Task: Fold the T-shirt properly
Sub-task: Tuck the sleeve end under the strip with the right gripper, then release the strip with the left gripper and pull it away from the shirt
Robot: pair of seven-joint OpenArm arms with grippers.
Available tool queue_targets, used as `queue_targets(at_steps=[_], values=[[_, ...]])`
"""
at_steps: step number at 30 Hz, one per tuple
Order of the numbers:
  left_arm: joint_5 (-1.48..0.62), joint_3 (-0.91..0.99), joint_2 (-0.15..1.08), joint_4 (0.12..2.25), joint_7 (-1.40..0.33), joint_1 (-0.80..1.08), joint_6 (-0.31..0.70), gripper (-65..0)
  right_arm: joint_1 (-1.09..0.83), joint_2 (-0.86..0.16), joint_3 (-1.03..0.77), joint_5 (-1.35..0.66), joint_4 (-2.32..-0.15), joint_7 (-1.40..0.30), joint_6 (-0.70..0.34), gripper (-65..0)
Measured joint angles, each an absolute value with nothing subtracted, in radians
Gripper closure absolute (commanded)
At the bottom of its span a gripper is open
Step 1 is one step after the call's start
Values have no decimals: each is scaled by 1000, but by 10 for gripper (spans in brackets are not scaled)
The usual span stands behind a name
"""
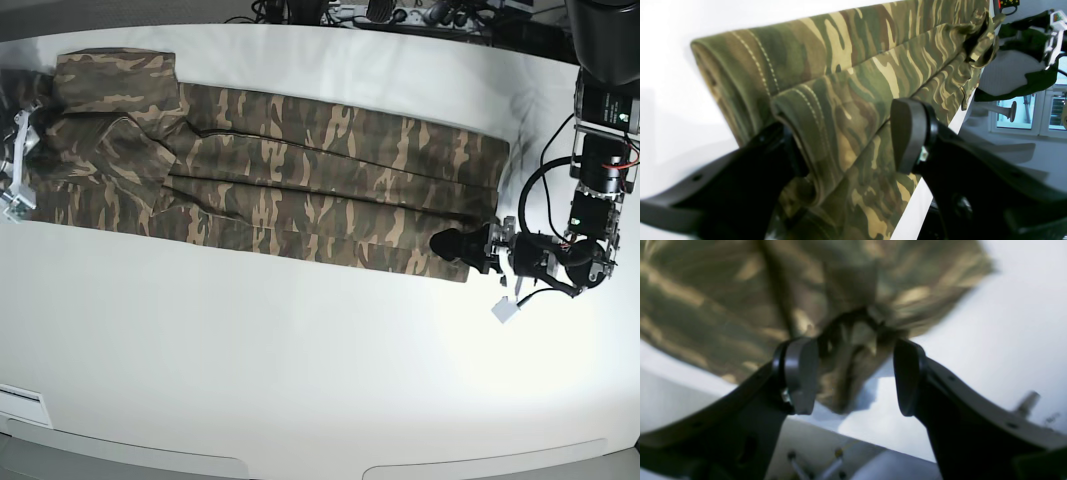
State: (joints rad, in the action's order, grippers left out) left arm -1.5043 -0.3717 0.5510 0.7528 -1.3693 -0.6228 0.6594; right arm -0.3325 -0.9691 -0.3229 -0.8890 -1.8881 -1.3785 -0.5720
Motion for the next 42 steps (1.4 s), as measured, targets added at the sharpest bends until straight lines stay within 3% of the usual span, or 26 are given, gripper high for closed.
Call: queue_targets(at_steps=[2, 3, 6, 7, 15, 19, 26, 31, 42], values=[[-1504, -372, 551, 753, -1370, -623, 659, -383, -332, -969, -399, -889, -1895, -1320, -512, -352], [-1504, -372, 551, 753, -1370, -623, 659, -383, -332, -969, -432, -892, -1897, -1283, -472, -303], [-1504, -372, 551, 753, -1370, -623, 659, -383, -320, -937, -505, -916, -1897, -1213, -471, -11], [-1504, -372, 552, 753, -1370, -623, 659, -383, -314, -908, -515, -916, -1897, -1217, -472, 0], [-1459, -342, 560, 751, -1387, -670, 659, -383, -311, -618, -513, -907, -1873, -1120, -601, 0], [-1460, -302, 578, 751, -1383, -710, 658, -383, -313, -516, -513, -783, -1813, -1117, -649, 0], [-1459, -135, 590, 750, -1388, -722, 658, -383, -313, -471, -513, -865, -1624, -1079, -693, 0], [-1458, -9, 588, 750, -1399, -723, 658, -383, -311, -476, -514, -810, -1594, -1066, -701, 0], [-1458, 66, 601, 750, -1396, -624, 631, -383, -299, -477, -515, -578, -1599, -1002, -311, 0]])
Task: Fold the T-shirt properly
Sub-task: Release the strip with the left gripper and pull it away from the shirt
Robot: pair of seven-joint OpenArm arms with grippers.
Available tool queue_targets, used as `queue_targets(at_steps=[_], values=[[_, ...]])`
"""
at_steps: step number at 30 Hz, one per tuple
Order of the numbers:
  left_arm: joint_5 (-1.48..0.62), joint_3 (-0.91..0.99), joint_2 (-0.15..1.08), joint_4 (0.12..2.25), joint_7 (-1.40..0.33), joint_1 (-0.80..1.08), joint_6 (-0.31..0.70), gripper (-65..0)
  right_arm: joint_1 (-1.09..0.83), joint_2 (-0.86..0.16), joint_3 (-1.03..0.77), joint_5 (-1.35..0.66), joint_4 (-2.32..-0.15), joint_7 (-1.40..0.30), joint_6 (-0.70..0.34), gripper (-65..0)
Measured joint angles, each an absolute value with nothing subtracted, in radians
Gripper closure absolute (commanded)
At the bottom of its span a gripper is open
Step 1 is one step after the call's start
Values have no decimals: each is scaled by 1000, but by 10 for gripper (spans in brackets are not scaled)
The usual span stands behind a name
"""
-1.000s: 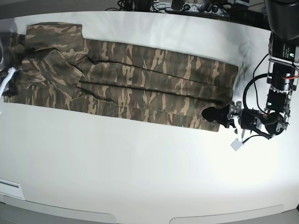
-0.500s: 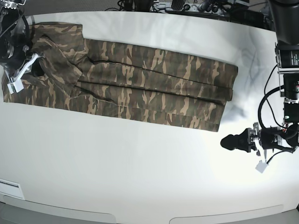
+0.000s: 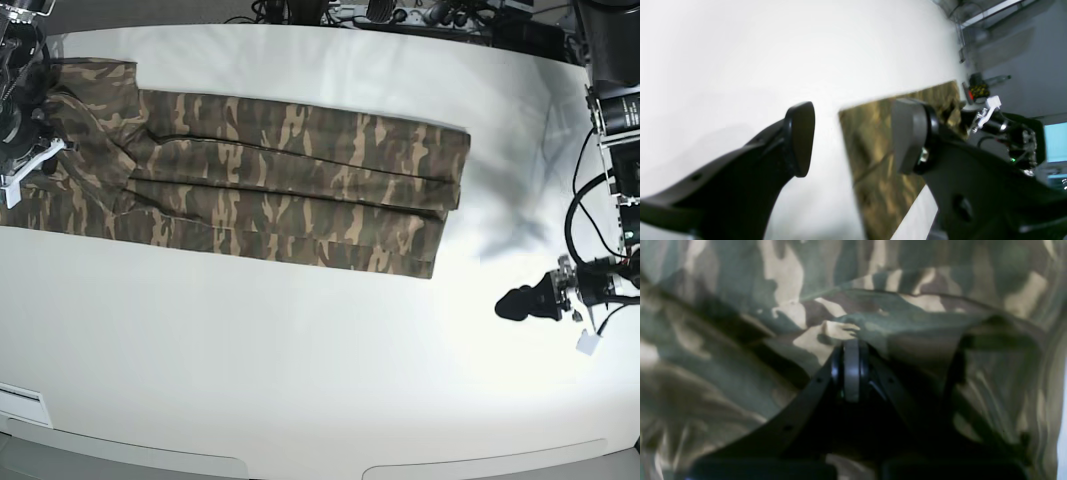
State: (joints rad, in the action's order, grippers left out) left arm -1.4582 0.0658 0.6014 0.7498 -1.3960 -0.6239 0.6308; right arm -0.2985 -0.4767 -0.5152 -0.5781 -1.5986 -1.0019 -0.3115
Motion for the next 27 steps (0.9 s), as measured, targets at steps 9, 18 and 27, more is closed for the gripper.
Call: queue_targets(at_steps=[9, 18, 27], values=[[-1459, 66, 596, 749, -1397, -460, 583, -383, -258, -470, -515, -521, -1641, -1045, -280, -97], [-1468, 7, 588, 752, -1386, -464, 580, -383, -252, -471, -515, -523, -1673, -1047, -299, -241], [-1510, -189, 587, 758, -1380, -528, 579, -383, -222, -471, -515, -523, -1673, -1048, -287, -240]])
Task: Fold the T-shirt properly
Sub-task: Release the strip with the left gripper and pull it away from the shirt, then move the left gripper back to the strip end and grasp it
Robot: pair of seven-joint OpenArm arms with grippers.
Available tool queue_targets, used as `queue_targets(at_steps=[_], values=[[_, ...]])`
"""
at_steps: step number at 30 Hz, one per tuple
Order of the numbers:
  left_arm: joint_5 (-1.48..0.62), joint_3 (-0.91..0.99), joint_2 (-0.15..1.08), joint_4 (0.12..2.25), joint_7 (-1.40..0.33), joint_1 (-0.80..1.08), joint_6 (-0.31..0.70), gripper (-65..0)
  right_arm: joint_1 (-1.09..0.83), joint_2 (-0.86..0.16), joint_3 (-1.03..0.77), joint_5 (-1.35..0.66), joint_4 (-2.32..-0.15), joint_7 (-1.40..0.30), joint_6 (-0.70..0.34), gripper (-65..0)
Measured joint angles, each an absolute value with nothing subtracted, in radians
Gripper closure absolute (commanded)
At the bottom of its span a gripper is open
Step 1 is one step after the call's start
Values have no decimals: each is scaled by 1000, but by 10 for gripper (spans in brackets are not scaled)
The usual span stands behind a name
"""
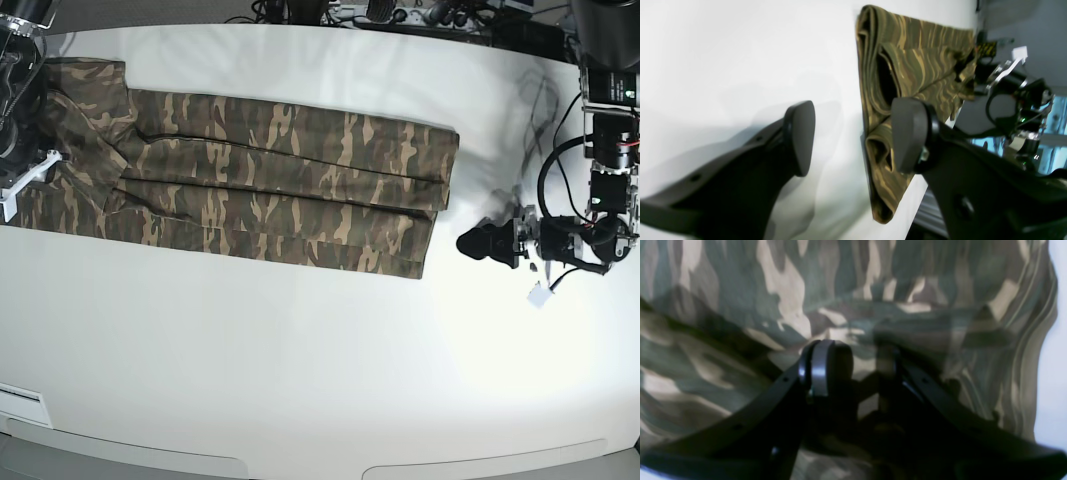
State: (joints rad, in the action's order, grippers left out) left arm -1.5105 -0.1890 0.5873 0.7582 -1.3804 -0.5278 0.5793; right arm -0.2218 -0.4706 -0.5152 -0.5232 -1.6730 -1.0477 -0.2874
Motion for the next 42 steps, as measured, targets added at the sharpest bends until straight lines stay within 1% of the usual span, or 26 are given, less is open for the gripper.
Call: queue_targets(at_steps=[19, 24, 34, 42], values=[[-1521, -479, 598, 767, -1349, -596, 579, -383, -199, -470, -515, -512, -1673, -1097, -287, -240], [-1521, -485, 586, 769, -1347, -596, 579, -383, -199, -470, -515, -512, -1673, -1097, -288, -240], [-1522, -485, 503, 772, -1335, -568, 580, -383, -199, -470, -515, -493, -1673, -1097, -287, -240], [-1522, -485, 498, 779, -1324, -546, 591, -383, -199, -470, -515, -493, -1673, -1097, -287, -240]])
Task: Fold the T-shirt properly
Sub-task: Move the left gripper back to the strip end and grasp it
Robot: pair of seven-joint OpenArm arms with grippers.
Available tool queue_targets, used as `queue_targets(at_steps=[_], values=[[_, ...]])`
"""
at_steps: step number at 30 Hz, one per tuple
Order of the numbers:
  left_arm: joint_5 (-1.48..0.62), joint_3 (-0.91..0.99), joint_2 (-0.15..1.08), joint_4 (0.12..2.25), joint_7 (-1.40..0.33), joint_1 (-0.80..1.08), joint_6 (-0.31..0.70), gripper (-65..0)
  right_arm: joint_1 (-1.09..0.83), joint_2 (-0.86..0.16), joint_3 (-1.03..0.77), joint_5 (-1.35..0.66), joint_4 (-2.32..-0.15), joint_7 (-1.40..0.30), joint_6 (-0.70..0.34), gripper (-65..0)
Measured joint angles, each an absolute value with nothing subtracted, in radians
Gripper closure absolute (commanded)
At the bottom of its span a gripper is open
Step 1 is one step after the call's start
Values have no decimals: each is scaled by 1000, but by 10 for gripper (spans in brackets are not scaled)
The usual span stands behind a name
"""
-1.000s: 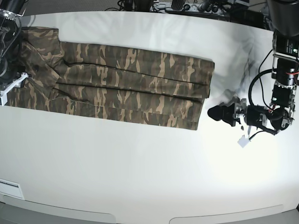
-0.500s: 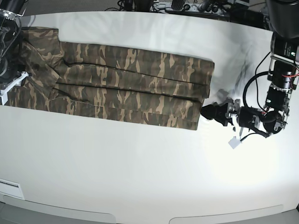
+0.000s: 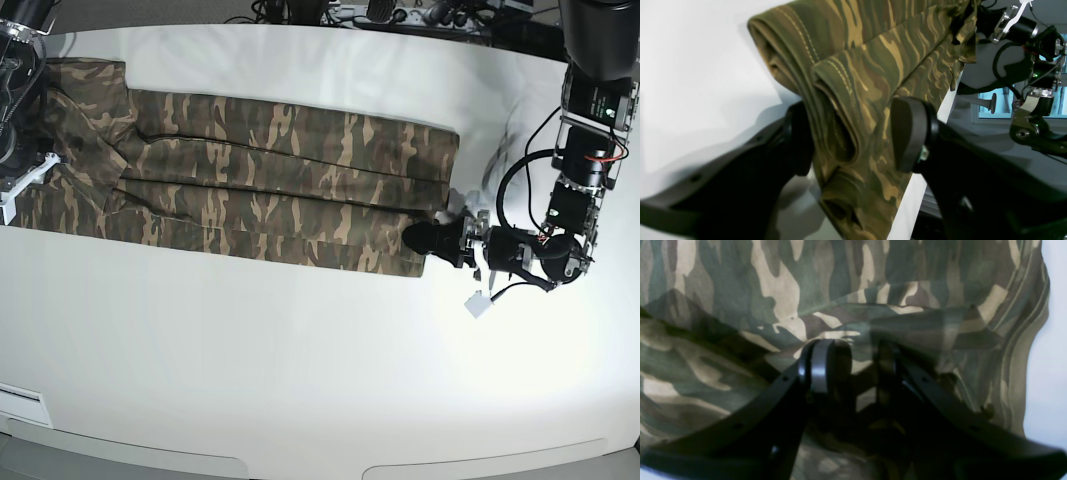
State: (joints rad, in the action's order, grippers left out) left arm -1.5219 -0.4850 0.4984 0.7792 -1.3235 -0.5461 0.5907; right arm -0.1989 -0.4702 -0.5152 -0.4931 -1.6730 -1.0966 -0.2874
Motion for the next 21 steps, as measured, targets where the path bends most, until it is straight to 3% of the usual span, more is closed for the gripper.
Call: queue_targets(at_steps=[21], values=[[-1523, -477, 554, 822, -1251, -467, 618, -382, -199, -470, -515, -493, -1673, -1096, -287, -240]])
